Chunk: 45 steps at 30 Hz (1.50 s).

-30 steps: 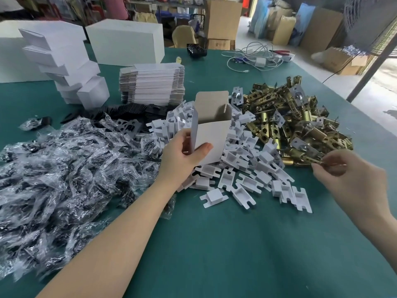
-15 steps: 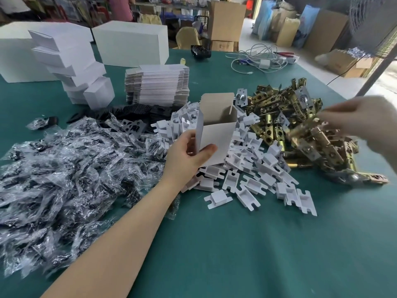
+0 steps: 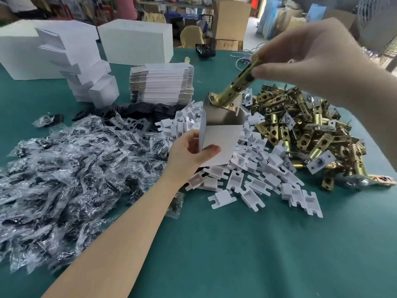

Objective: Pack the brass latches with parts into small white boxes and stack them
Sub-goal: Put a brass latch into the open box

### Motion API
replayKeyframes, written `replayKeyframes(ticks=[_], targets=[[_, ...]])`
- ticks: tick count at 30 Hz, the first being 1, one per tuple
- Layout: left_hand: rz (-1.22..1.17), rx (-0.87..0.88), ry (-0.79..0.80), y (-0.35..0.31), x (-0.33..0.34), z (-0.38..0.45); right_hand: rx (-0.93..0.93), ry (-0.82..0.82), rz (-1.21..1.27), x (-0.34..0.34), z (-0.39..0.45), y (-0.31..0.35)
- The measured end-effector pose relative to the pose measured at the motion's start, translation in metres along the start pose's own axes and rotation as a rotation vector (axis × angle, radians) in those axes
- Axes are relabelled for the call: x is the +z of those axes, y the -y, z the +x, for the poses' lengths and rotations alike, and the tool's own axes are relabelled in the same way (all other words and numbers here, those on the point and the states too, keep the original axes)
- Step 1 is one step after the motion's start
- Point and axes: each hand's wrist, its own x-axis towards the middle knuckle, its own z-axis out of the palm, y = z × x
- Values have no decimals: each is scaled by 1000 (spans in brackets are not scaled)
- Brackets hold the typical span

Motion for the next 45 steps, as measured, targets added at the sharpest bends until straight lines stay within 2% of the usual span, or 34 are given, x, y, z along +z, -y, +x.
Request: replayKeyframes(ticks=[12, 20, 23, 30, 33, 35, 38, 41, 43, 45], targets=[[39, -7, -6, -3, 0, 0, -69, 355, -615, 39, 49, -2], [-5, -27, 0, -5, 2, -1, -39, 402, -761, 60, 40, -16], [-13, -31, -6, -5, 1, 0, -7, 387, -635, 53, 40, -14], [-25, -27, -6, -2, 3, 0, 33, 148, -406, 37, 14, -20], [-26, -31, -5, -2, 3, 1, 168, -74, -270, 46, -9, -46], [22, -34, 5, -4, 2, 1, 309, -118, -78, 60, -25, -63], [177, -41, 66, -13, 3, 3, 426, -132, 290, 91, -42, -82], [366, -124, 252, -29, -8, 10, 391, -206, 579, 126, -52, -93], [373, -168, 372, -42, -21, 17, 344, -245, 667, 146, -53, -96], [375, -187, 343, -55, -37, 26, 302, -277, 633, 158, -52, -97]])
